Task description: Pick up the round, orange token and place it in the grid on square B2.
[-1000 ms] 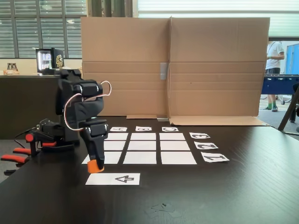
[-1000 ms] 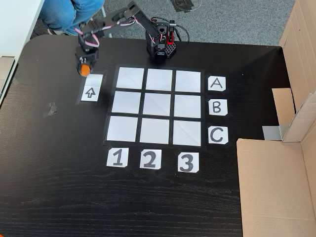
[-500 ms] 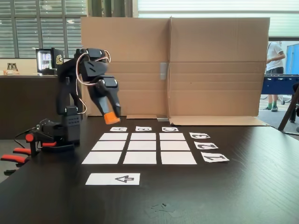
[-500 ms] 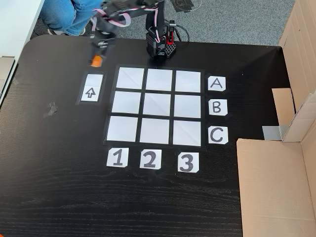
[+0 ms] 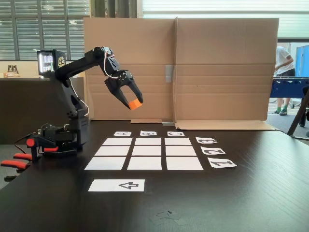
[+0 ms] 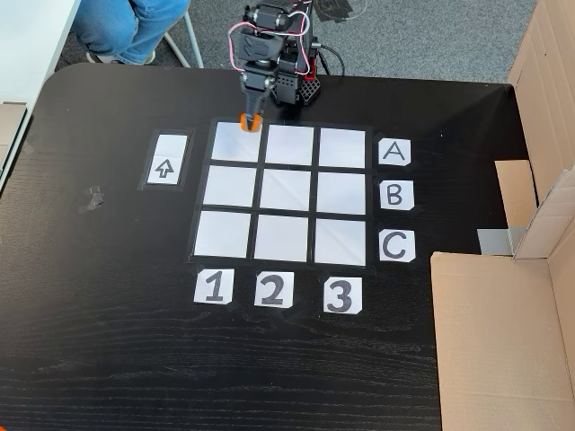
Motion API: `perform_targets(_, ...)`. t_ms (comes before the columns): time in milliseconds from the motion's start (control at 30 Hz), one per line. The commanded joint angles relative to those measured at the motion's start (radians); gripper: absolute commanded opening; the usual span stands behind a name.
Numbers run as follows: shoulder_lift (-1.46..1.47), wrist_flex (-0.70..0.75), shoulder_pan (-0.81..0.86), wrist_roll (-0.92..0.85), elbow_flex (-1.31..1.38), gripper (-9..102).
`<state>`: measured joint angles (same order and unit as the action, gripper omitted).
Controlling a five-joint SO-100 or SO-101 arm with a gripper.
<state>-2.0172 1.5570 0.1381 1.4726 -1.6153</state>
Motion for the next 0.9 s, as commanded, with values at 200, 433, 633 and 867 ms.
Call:
perform_targets(200, 0.187, 0.005, -0.038, 0.018, 0.015, -1)
perform_targets(433, 0.328, -0.005, -0.141, 0.057, 0.046, -1)
perform_targets(633, 0.396, -0.018, -0.167, 0.103, 0.055, -1)
perform_targets(867, 0.5, -0.04, -0.169, 0.106, 0.057, -1)
